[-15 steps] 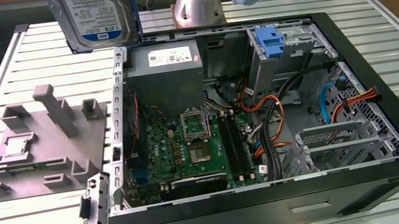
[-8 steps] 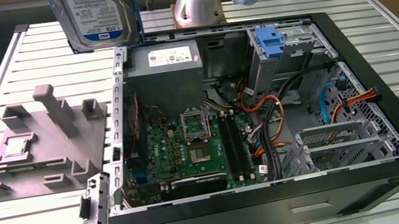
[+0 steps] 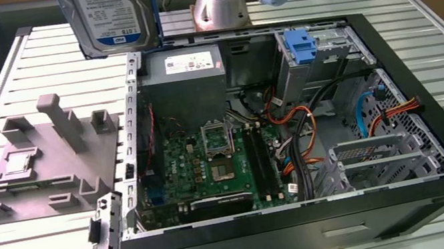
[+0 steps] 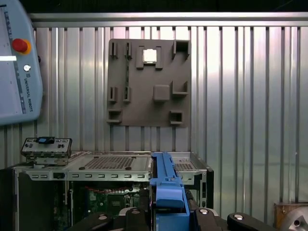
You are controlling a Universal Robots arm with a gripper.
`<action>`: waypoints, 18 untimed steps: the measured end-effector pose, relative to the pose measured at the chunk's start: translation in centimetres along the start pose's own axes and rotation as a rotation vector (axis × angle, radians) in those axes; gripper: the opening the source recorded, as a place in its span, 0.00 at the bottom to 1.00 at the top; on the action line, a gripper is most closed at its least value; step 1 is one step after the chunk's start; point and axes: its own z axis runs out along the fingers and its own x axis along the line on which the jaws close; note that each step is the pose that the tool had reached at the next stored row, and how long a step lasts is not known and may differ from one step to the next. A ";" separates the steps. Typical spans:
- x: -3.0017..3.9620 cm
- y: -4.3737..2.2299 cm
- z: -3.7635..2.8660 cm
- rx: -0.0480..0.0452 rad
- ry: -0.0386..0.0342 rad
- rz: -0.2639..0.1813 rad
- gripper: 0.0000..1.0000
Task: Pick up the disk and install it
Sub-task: 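Pick up the disk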
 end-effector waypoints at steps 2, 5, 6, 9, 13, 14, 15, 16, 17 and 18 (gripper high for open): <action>0.06 -0.04 0.01 0.0000 0.0000 0.000 0.37; 0.11 -0.11 0.01 0.0000 0.0001 0.000 0.37; 0.11 -0.12 0.01 -0.0001 0.0001 0.000 0.37; 0.11 -0.13 0.01 -0.0001 0.0001 0.000 0.37; 0.10 -0.32 0.01 -0.0001 0.0001 0.000 0.37; 0.10 -0.39 0.01 -0.0001 0.0001 0.000 0.37; 0.10 -0.45 0.02 -0.0001 0.0001 0.000 0.37; 0.10 -0.51 0.02 -0.0002 0.0001 0.000 0.37; 0.10 -0.56 0.02 -0.0001 0.0001 0.000 0.37; 0.10 -0.59 0.03 0.0000 0.0000 0.000 0.37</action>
